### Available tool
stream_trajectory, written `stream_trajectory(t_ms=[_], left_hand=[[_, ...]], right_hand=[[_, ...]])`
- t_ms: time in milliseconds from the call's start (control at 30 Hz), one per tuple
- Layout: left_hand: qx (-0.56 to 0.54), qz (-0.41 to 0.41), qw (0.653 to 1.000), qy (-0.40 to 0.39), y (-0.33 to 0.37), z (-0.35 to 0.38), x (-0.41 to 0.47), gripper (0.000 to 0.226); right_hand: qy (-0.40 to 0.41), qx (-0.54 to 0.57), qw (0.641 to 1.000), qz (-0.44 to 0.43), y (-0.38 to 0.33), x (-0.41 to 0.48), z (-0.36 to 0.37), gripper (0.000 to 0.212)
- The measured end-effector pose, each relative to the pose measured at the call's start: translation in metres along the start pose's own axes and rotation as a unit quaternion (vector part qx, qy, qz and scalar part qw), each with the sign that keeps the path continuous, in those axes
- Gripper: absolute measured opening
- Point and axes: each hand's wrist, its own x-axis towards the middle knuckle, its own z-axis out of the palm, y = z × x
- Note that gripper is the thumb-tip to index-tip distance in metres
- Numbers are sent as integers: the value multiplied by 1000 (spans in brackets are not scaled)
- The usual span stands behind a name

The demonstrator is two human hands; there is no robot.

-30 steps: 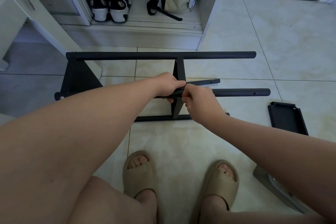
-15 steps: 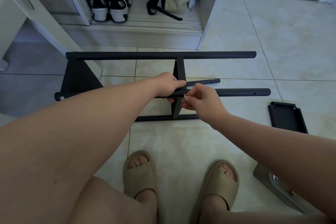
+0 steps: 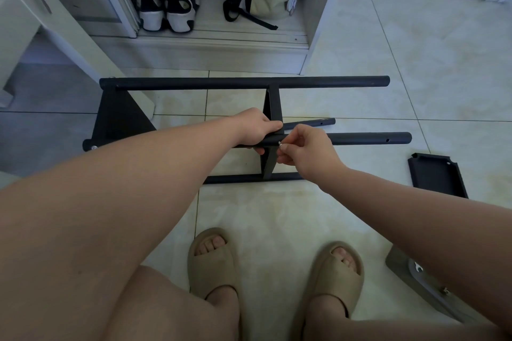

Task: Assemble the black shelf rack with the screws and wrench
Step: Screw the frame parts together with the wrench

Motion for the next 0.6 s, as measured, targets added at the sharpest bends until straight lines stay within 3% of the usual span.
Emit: stream_trajectory(t_ms=[400, 600], left_hand=[[-11, -2, 1000, -2, 1, 2, -4, 39], [-42, 3, 998, 40, 1, 8, -5, 31]], right_hand=[[36, -125, 991, -13, -2, 11, 1, 18], [40, -339, 936, -91, 2, 5, -7, 29]])
